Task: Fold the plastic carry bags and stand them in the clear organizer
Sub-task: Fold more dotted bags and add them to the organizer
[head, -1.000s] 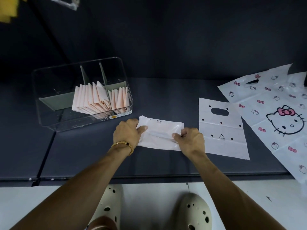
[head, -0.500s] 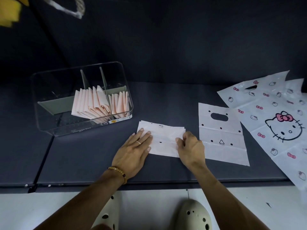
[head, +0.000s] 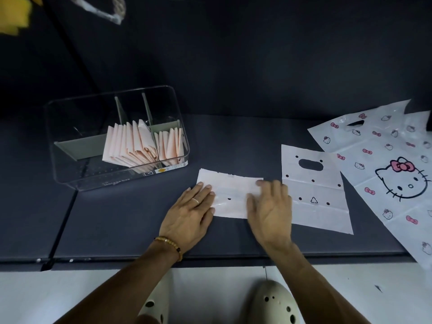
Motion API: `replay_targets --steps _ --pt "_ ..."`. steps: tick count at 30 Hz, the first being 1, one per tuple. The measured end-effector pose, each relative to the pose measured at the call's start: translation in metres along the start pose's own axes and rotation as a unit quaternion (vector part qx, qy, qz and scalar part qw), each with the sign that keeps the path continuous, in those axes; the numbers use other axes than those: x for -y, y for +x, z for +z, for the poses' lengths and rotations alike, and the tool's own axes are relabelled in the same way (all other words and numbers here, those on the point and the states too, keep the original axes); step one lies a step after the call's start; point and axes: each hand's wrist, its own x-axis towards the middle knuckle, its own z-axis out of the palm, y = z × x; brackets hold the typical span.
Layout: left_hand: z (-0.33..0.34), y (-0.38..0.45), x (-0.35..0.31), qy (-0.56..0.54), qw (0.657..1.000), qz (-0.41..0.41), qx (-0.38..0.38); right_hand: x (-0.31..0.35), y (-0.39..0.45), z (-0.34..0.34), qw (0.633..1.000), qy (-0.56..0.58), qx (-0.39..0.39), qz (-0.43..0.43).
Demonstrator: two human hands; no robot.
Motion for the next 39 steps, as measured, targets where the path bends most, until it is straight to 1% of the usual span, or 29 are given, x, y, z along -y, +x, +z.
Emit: replay_targets --steps 1,3,4,5,9,14,16,18,21,23,27,29,33,35,37,39 --pt "0.0 -0.001 -0.001 -0.003 1.0 0.0 -0.009 0.008 -0.004 0.004 0.998 -0.003 -0.006 -0.062" --pt "0.0 -0.002 -0.001 -0.007 1.0 0.001 -0.026 0.026 -0.012 0.017 0.986 -0.006 0.027 -0.163" --pt "0.0 -0.003 -0.001 -0.004 0.999 0.002 -0.032 0.032 -0.016 0.023 0.981 -0.007 0.052 -0.187" --pt "0.0 -0.003 -0.002 0.001 0.999 0.005 -0.036 0.034 -0.019 0.028 0.979 -0.009 0.07 -0.192" --pt "-0.001 -0.004 -0.001 0.025 0.999 -0.002 -0.038 0.009 -0.025 0.024 0.988 -0.028 0.084 -0.124" --pt "-0.002 -0.005 -0.002 0.027 0.999 -0.009 -0.032 -0.042 -0.038 0.0 0.995 -0.047 0.054 -0.063" --pt "-0.003 -0.005 -0.001 0.023 0.999 -0.01 -0.029 -0.044 -0.041 -0.005 0.995 -0.046 0.036 -0.086" --pt "-0.004 -0.005 -0.002 0.023 0.999 -0.013 -0.022 -0.033 -0.04 -0.007 0.989 -0.024 0.031 -0.14" --pt "-0.005 -0.005 -0.002 0.022 1.0 -0.016 -0.012 -0.02 -0.034 -0.005 0.973 -0.036 0.057 -0.221" --pt "-0.005 -0.004 -0.001 0.014 1.0 -0.02 -0.005 -0.018 -0.03 -0.003 0.966 -0.062 0.072 -0.24" --pt "-0.005 -0.005 0.0 0.024 0.999 -0.019 0.024 -0.02 -0.024 0.002 0.973 -0.059 0.05 -0.217" --pt "-0.005 -0.005 0.0 0.025 0.999 -0.013 0.021 -0.019 -0.021 0.002 0.973 -0.052 0.045 -0.22" --pt "-0.009 0.0 0.001 0.032 0.999 0.011 -0.012 -0.019 -0.017 -0.006 0.975 -0.033 0.087 -0.201" --pt "-0.015 0.004 0.004 0.033 0.999 0.027 -0.019 -0.018 -0.015 -0.009 0.976 -0.04 0.091 -0.195" --pt "-0.022 0.009 0.009 0.037 0.998 0.045 0.0 -0.017 -0.012 -0.009 0.979 -0.033 0.083 -0.183" --pt "-0.027 0.014 0.014 0.024 0.998 0.062 0.023 -0.015 -0.007 -0.01 0.986 0.006 0.086 -0.141"
